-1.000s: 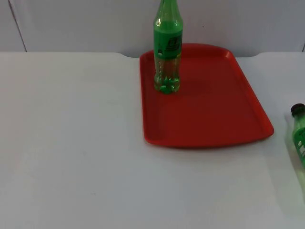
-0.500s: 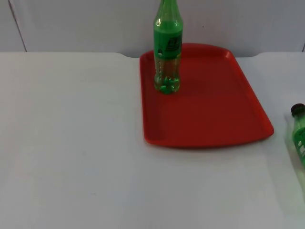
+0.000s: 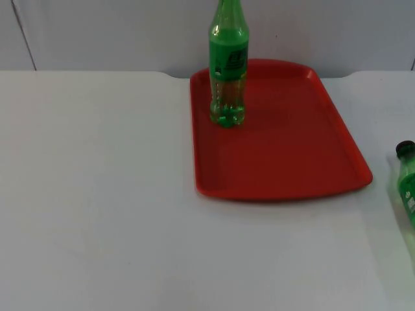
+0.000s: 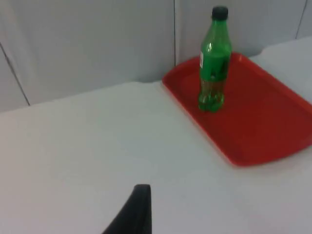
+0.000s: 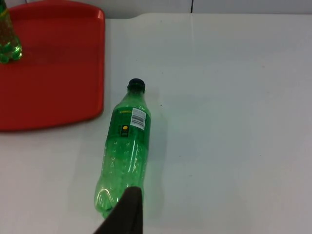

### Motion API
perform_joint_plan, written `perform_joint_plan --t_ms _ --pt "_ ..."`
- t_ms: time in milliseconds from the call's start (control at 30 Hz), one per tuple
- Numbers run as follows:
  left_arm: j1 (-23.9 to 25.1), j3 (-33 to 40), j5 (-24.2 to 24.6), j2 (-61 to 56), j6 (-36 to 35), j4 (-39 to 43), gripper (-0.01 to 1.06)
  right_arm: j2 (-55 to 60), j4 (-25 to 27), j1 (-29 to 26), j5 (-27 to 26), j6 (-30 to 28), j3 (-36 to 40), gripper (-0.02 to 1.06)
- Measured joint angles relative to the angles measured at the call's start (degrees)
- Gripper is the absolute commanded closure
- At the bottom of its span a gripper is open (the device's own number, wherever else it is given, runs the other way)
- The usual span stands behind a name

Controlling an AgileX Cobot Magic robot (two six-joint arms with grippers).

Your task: Place the bottle upright on the tray.

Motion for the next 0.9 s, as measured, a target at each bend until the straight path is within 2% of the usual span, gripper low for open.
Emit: perform_joint_plan --t_ms 500,900 --pt "-0.04 6.8 3.26 -14.91 0.04 0.0 0.06 0.0 0.0 0.0 0.0 0.0 0.0 0.0" --pt "-0.04 8.49 7.05 -15.57 0.04 0.14 0.06 0.0 0.0 0.0 0.0 0.0 0.0 0.0"
